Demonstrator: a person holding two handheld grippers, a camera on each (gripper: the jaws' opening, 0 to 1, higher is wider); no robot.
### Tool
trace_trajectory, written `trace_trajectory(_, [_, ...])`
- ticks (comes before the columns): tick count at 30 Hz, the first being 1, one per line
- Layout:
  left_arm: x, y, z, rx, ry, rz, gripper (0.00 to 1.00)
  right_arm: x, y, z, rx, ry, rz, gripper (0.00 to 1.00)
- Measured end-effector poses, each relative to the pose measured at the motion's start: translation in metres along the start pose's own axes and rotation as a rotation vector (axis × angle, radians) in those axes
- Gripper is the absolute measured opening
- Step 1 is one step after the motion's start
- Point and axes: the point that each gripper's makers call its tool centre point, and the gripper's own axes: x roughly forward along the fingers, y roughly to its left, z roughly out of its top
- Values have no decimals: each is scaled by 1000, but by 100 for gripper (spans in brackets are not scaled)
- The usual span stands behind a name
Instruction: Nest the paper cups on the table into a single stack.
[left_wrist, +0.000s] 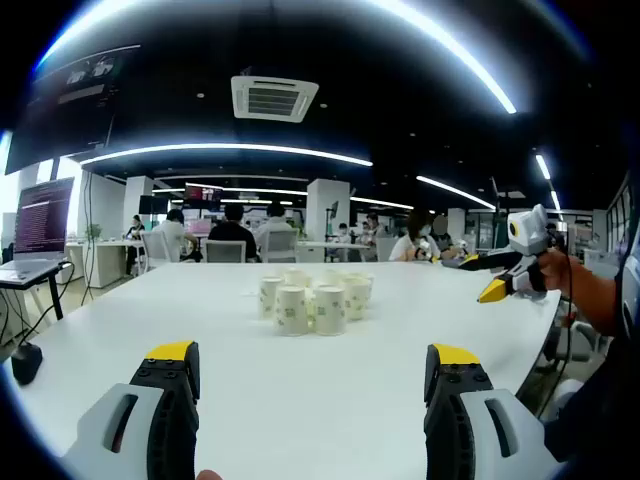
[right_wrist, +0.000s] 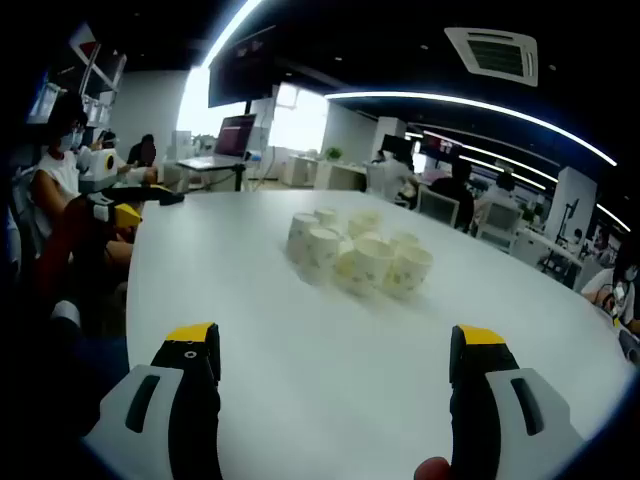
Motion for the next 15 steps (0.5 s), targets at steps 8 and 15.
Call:
trace_trajectory(8, [2,0,-3,-4,8,-6,99,3,-2,-7,11,13,-3,99])
trace_trajectory(15, [1,2,-4,-5,8,-2,99,8,0,-11,18,23,2,99])
